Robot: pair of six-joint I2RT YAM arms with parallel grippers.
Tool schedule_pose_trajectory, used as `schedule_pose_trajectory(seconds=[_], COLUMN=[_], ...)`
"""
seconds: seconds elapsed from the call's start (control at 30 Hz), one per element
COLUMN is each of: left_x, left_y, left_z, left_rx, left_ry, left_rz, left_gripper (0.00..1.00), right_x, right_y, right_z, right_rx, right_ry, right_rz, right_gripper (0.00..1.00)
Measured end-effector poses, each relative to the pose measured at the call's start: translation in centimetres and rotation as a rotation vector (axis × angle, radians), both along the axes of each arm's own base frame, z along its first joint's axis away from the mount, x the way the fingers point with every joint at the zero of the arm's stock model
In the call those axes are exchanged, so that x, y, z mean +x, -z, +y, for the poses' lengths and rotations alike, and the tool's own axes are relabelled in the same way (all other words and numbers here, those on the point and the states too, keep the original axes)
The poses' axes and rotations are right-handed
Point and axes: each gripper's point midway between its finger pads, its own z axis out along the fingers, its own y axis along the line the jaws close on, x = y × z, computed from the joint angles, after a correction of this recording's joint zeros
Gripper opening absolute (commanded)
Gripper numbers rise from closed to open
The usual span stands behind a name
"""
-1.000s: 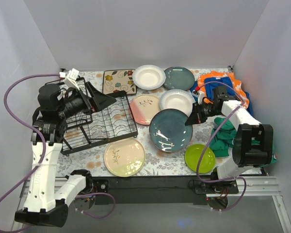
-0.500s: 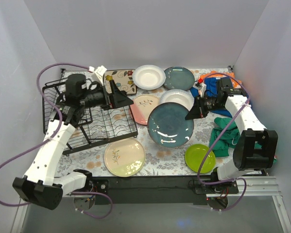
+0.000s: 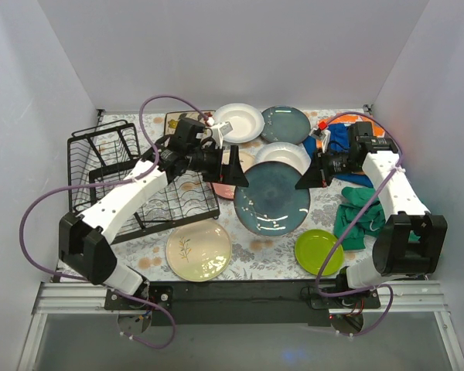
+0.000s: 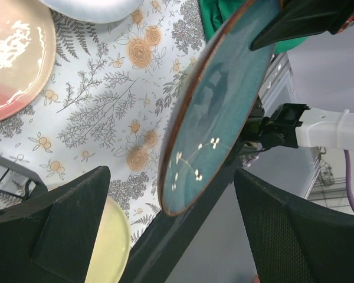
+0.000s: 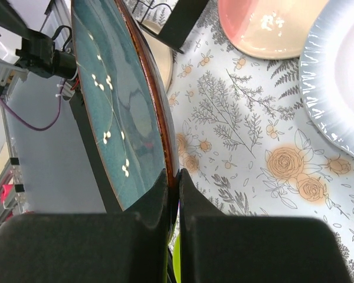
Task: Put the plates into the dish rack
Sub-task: Pass the plate from the right arm to the left, then pass the plate from the left arm to the right
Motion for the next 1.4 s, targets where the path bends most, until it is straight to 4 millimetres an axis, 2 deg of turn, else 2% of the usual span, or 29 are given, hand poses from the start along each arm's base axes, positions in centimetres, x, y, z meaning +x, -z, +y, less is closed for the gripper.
schedule_pose_trajectory(seconds=[0.13,0.27,0.3,0.37,0.4,0.47,0.5,0.57,0.67,0.77,0.8,0.87,0.9,1.0,1.2,1.4], left_x=[-0.3,-1.2,-1.4,-1.7,-1.8,-2.0,-1.9,-2.0,-2.2,-2.1,-2.1,-2.0,-2.1,-2.5,-2.9,-2.8], left_y=[0.9,1.2,1.3,1.7,2.0,2.5,2.8,3.0,2.0,1.6,1.5,0.9,0.4,-0.9,-3.9,-5.2], left_z=[-1.7,-3.4,-3.7,-4.3,-4.5,-4.7,-4.7,-4.7,-4.9,-4.7,-4.6,-4.4,-4.3,-3.1,0.2,2.3], left_rx=[0.022,0.029,0.031,0.038,0.041,0.054,0.065,0.069,0.053,0.057,0.059,0.064,0.066,0.078,0.103,0.143], left_ry=[0.057,0.116,0.129,0.150,0.158,0.166,0.168,0.180,0.218,0.221,0.221,0.217,0.214,0.189,0.106,0.052], left_rz=[-0.001,-0.002,-0.002,0.004,0.007,0.021,0.022,0.029,-0.001,-0.023,-0.038,-0.078,-0.104,-0.188,-0.334,-0.410], left_gripper=[0.78,0.64,0.54,0.45,0.32,0.18,0.00,0.00,0.00,0.00,0.00,0.00,0.00,0.00,0.00,0.00], right_x=[-0.4,-0.6,-0.6,-0.6,-0.6,-0.6,-0.6,-0.7,-0.6,-0.8,-0.9,-1.2,-1.4,-2.4,-3.8,-3.9], right_y=[-0.6,-0.9,-1.0,-1.1,-1.1,-1.2,-1.2,-1.3,-1.6,-2.2,-2.4,-2.9,-3.2,-5.0,-8.6,-9.5], right_z=[0.2,0.4,0.5,0.5,0.5,0.6,0.6,0.6,0.5,0.6,0.6,0.8,0.9,1.3,1.8,1.9], right_rx=[0.024,0.046,0.050,0.056,0.058,0.062,0.063,0.065,0.085,0.096,0.099,0.106,0.111,0.151,0.197,0.205], right_ry=[-0.015,-0.026,-0.029,-0.033,-0.034,-0.036,-0.038,-0.043,-0.038,-0.047,-0.050,-0.056,-0.062,-0.091,-0.126,-0.135], right_rz=[-0.011,-0.014,-0.017,-0.022,-0.024,-0.026,-0.029,-0.039,-0.046,-0.075,-0.082,-0.097,-0.109,-0.173,-0.281,-0.316], right_gripper=[0.01,0.01,0.01,0.01,0.01,0.01,0.01,0.01,0.01,0.20,0.33,0.45,0.56,0.69,0.77,0.78])
